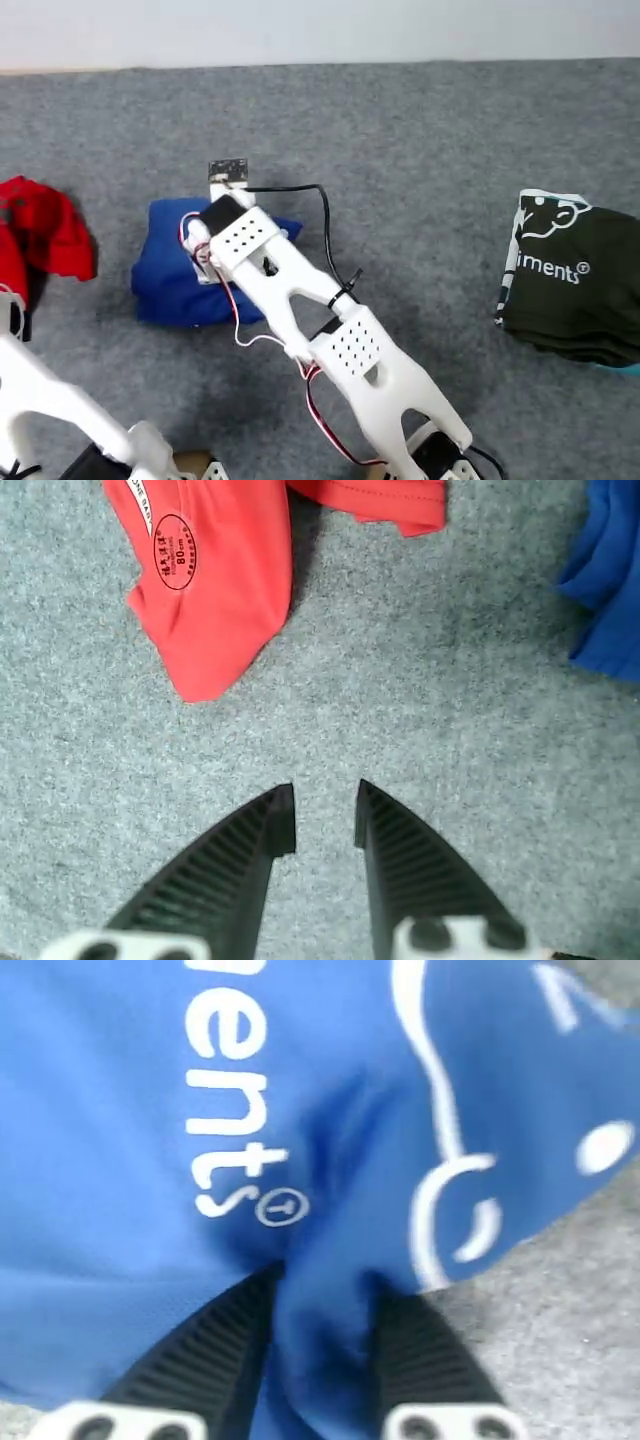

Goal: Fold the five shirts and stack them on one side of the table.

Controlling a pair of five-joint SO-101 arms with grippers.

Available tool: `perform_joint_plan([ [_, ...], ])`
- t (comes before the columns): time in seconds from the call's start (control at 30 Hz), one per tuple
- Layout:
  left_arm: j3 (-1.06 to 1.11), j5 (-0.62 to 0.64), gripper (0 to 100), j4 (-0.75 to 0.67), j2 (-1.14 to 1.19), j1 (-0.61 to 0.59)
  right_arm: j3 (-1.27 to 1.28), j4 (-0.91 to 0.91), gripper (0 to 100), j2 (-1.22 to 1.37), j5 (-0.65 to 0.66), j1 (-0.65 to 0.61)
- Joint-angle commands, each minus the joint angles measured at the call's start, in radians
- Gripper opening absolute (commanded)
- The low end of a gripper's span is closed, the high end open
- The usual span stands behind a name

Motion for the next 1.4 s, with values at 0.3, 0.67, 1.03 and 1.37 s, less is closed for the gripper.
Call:
perform_joint_plan([
  [0.3,-0.008,0.002,11,0.000,-0.035,-0.005,-0.020,0.157,0.9,-0.185,0.339,0.176],
  [0.67,-0.010,0.002,11,0.000,-0.035,-0.003,0.249,0.151,0.9,-0.410,1.140,0.487],
  [1.03,-0.005,0.002,11,0.003,-0.035,-0.002,0.249,-0.162,2.5,-0.334,1.893,0.610],
  [1.37,-0.005,0.002,11,0.006,-0.035,-0.003,0.206,-0.242,19.9,-0.338,1.636,0.611],
])
